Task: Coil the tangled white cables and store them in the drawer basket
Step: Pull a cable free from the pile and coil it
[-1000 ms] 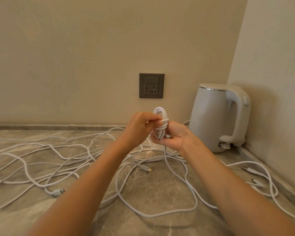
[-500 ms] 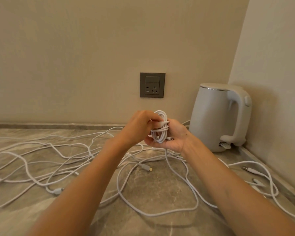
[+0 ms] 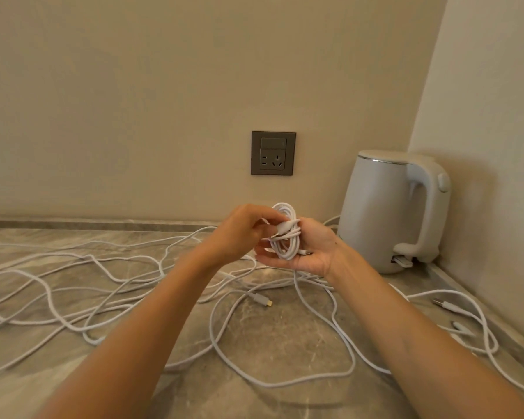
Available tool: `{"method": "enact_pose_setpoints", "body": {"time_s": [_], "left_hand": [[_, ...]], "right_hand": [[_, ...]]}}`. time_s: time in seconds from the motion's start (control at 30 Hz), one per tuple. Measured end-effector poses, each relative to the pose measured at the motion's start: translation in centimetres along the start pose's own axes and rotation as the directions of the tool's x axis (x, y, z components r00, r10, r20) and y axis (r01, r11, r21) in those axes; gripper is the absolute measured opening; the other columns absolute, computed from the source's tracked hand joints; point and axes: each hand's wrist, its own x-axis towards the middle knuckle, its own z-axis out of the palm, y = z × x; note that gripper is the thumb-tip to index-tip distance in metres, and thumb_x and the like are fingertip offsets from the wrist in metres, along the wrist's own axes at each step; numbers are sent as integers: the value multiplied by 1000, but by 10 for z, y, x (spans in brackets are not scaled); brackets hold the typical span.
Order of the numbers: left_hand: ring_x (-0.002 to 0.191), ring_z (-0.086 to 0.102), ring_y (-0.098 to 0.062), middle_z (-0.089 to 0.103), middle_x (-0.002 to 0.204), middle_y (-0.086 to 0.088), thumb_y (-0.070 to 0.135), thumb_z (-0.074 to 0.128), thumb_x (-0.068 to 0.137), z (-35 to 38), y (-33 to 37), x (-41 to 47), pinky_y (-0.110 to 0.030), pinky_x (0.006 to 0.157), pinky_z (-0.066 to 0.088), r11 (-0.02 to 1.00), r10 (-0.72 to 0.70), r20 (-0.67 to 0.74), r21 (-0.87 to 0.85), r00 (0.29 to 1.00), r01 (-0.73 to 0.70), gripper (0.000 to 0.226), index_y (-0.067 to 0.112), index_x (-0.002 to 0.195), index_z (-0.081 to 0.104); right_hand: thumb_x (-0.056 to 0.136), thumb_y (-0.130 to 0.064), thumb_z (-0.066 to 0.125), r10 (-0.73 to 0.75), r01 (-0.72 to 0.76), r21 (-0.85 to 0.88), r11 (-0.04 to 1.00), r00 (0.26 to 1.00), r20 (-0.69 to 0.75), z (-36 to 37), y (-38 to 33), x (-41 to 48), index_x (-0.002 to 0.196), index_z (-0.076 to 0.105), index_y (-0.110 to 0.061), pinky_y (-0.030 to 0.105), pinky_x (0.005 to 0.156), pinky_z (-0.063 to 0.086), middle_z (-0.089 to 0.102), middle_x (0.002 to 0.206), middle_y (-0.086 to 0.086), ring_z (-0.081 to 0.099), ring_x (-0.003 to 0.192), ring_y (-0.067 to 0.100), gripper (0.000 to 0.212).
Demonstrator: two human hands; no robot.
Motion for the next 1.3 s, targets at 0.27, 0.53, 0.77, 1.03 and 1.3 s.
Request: {"method": "enact_pose_setpoints", "body": {"time_s": [0.27, 0.53, 0.77, 1.03, 1.3], "left_hand": [[67, 53, -7, 58, 83, 2, 6, 55, 89, 6, 0, -1, -11, 59, 41, 987, -72, 63, 145, 995, 63, 10, 7, 98, 60], [85, 53, -22, 63, 100, -15, -2, 49, 87, 7, 5, -8, -24, 68, 35, 949, -53, -4, 312, 999, 52, 15, -2, 98, 60], [82, 59, -30, 68, 87, -14, -3, 59, 80, 13, 7, -10, -38, 72, 46, 968, 23, -217, 248, 976, 32, 18, 2, 90, 72], [91, 36, -14, 65, 81, 8, 7, 66, 81, 13, 11, -16, -34, 87, 26, 971, 36, -333, 236, 942, 47, 17, 12, 95, 74], [73, 39, -16, 62, 67, -1, 0, 63, 76, 17, 0, -17, -24, 61, 31, 954, 184, -276, 280, 943, -105, 8, 3, 71, 68]], "right_hand": [[95, -39, 40, 34, -35, -58, 998, 999, -7, 6, 3, -4, 76, 66, -10, 31, 59, 57, 63, 68, 10, 63, 59, 20, 43], [83, -35, 48, 91, -88, -121, 989, 996, 25, 7, 11, 2, 70, 48, -15, 11, 33, 28, 41, 65, 2, 37, 41, 11, 24], [87, -16, 37, 61, -61, 3, 998, 993, 97, 7, 11, 1, 48, 51, -12, 11, 31, 21, 44, 52, 3, 33, 36, 8, 41], [86, -21, 41, 70, -76, 24, 997, 979, 193, 10, 12, -1, 52, 54, -12, 11, 27, 26, 46, 53, 1, 37, 37, 9, 37], [83, -14, 47, 93, -122, 132, 984, 974, 206, 5, 15, 7, 59, 47, -12, 13, 29, 27, 45, 51, 5, 40, 36, 14, 24]]}}
